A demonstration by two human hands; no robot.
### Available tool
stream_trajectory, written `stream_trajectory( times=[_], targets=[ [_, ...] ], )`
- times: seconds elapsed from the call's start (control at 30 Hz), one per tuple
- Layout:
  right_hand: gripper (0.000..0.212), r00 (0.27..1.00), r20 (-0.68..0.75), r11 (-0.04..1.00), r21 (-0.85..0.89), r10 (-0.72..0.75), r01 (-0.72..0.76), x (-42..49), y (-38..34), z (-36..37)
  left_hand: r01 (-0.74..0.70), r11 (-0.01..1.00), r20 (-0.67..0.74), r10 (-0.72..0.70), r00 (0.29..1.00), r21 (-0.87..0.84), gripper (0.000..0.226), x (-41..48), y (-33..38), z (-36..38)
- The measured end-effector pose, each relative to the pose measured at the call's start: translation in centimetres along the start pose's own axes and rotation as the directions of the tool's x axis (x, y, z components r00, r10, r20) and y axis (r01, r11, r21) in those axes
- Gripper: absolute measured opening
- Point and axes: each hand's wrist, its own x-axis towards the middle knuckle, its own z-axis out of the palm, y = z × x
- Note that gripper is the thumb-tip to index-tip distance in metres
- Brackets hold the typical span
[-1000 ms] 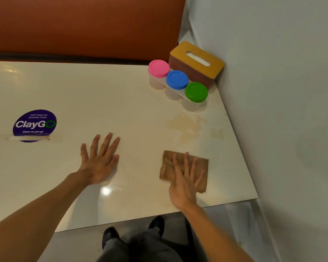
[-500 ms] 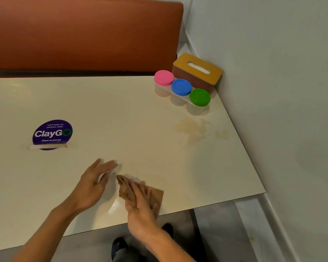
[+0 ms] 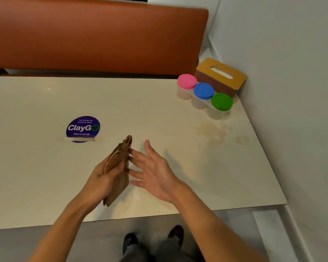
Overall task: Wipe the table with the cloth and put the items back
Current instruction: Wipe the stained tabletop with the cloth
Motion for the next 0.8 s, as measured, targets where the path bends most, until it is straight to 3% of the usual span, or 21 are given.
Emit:
stream_trajectory(
  times=[0.1,0.2,0.23,0.3,0.4,0.47,0.63,0.73,0.8],
  targets=[
    [0.038,0.966,-0.223,0.936,-0.348,-0.129,0.045,-1.3,0.0,-4.9,0.095,0.992,-0.182,-0.109,0.977,-0.084,0.009,0.8,-0.9,-2.2],
    [0.024,0.817,-0.379,0.659,-0.752,-0.434,0.001,-3.1,1.5,-12.0,-0.054,0.993,-0.260,0.081,0.962,0.109,0.017,1.1,-2.3,-3.6],
    [0.026,0.776,-0.393,0.558,-0.828,-0.494,-0.064,-3.6,2.2,-14.5,-0.111,0.971,-0.249,0.163,0.955,0.209,0.022,1.1,-3.1,-3.9],
    [0.033,0.752,-0.410,0.341,-0.904,-0.516,-0.259,-4.7,3.4,-18.8,-0.204,0.877,-0.139,0.289,0.947,0.434,0.054,1.4,-5.1,-3.6],
    [0.045,0.810,-0.377,0.080,-0.920,-0.450,-0.383,-5.5,5.0,-22.4,-0.063,0.684,-0.035,0.128,0.991,0.727,0.079,1.0,-8.2,-0.4],
    [0.047,0.824,-0.342,0.066,-0.934,-0.451,-0.352,-5.5,5.7,-22.9,-0.009,0.568,-0.027,0.054,0.998,0.823,0.086,0.4,-9.7,2.6],
    [0.047,0.810,-0.331,0.111,-0.941,-0.485,-0.318,-5.2,6.0,-22.6,0.016,0.463,-0.036,0.034,0.999,0.886,0.078,-0.5,-9.9,10.9],
    [0.044,0.828,-0.320,0.153,-0.947,-0.461,-0.281,-5.4,5.6,-22.7,-0.016,0.513,0.011,0.014,1.000,0.858,0.079,-1.5,-9.1,16.3],
    [0.037,0.829,-0.328,0.258,-0.938,-0.453,-0.230,-5.6,5.1,-22.6,-0.039,0.547,0.047,-0.002,0.999,0.836,0.074,-1.7,-8.5,19.3]
  ],
)
